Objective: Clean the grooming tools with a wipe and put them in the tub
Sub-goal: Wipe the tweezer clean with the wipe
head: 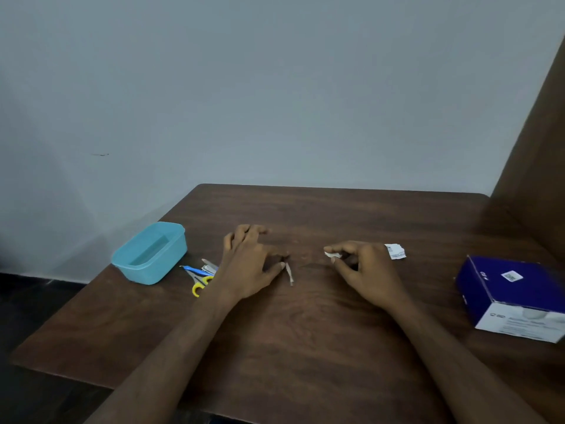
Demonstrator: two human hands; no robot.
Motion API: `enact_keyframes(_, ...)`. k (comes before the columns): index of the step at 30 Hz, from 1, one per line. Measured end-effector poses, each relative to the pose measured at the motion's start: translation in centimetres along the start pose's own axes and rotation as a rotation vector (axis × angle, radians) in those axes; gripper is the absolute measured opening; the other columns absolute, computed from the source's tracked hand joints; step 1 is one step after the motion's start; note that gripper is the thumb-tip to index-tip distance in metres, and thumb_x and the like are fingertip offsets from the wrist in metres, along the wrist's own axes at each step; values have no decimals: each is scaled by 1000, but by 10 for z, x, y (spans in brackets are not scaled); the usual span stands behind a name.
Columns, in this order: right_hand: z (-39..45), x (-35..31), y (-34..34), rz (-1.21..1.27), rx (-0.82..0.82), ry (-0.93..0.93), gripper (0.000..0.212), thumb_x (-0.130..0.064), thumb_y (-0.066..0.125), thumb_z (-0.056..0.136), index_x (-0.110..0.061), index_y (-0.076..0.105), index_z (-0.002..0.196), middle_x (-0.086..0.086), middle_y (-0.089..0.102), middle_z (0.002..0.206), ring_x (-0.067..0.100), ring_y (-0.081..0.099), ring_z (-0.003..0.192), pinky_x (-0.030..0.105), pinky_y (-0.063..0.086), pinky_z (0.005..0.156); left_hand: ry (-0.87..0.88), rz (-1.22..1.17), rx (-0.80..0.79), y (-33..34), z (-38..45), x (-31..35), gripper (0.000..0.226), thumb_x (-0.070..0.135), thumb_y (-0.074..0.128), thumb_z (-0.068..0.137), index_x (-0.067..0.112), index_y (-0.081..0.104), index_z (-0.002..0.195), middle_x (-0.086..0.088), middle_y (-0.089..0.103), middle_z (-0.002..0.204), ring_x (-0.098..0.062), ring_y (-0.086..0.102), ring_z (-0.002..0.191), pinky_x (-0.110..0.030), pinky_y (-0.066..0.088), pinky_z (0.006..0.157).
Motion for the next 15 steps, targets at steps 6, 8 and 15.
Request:
enact_keyframes(6,6,7,-12,48,161,85,14,-15,80,94,-23,86,103,-26,75,84,-7,71,80,4,45,72,85,-55,-22,14,49,23,22,54,78,90,37,80,104,14,60,135,-18,48,132,-43,39,105)
enact_keyframes(8,8,12,-14,29,206,105,13,-14,80,93,-23,86,100,-25,74,81,-6,70,77,4,44,69,109,-106,-56,20,63,27,19,54,78,91,38,79,101,12,63,125,-17,56,122,-45,49,103)
enact_keyframes(15,16,29,-18,-24,249,205,10,-20,81,93,-26,85,100,-28,70,77,-6,68,75,4,43,66,147,-268,-1,47,71,35,7,41,72,99,36,76,98,11,59,100,-16,61,98,-44,56,85)
Point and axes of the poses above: each hand's wrist, its own z-axis towards the middle knuckle, its own y-axis out of the palm, x = y × z, the point moved 6 cm from there along z, towards the middle knuckle
